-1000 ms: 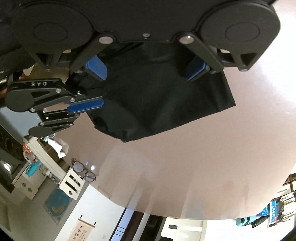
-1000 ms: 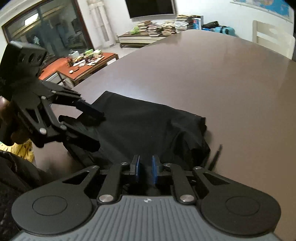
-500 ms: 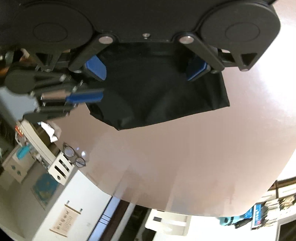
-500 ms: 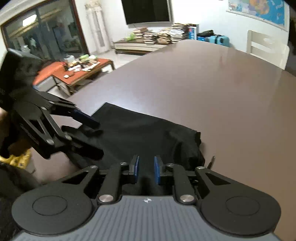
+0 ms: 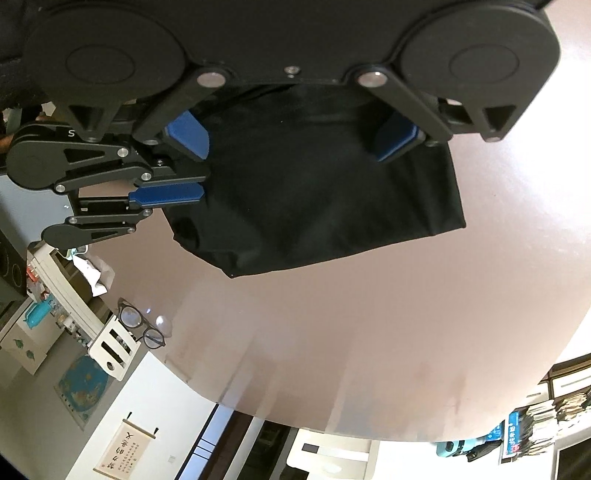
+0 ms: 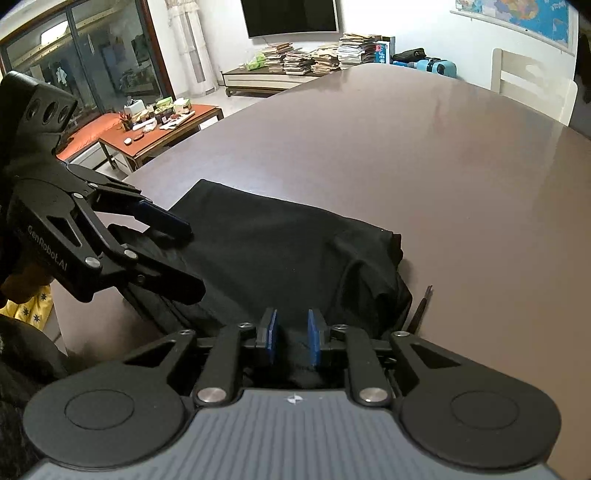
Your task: Fold clothes
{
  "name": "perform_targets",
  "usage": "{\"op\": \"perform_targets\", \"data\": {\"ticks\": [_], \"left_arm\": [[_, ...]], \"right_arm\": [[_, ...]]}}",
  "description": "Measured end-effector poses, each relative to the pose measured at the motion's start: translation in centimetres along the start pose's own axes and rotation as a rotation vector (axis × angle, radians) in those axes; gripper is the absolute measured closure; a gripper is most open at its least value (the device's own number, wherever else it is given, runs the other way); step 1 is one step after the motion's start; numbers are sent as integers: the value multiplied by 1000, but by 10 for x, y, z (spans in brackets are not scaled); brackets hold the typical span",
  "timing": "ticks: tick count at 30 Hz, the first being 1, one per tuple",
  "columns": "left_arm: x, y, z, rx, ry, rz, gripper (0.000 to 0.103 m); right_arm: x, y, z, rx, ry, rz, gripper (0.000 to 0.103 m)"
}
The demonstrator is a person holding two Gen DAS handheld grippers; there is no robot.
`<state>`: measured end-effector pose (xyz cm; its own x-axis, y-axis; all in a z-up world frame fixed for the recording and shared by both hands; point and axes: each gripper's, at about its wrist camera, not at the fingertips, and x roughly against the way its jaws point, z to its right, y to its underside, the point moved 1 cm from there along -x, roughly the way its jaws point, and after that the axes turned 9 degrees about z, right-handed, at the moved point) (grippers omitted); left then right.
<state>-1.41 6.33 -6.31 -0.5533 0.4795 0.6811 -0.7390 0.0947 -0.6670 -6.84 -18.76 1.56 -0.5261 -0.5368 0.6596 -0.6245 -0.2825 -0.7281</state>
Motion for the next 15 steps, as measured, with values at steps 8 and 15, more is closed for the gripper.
{"op": "perform_targets", "data": {"ticks": [8, 15], "left_arm": [[-3, -1, 3, -8, -10, -10, 1], [-3, -1, 4, -8, -11, -12, 1]], "right_arm": [[2, 2, 3, 7, -19, 1, 79], [0, 4, 2, 7, -36, 2, 73]]}}
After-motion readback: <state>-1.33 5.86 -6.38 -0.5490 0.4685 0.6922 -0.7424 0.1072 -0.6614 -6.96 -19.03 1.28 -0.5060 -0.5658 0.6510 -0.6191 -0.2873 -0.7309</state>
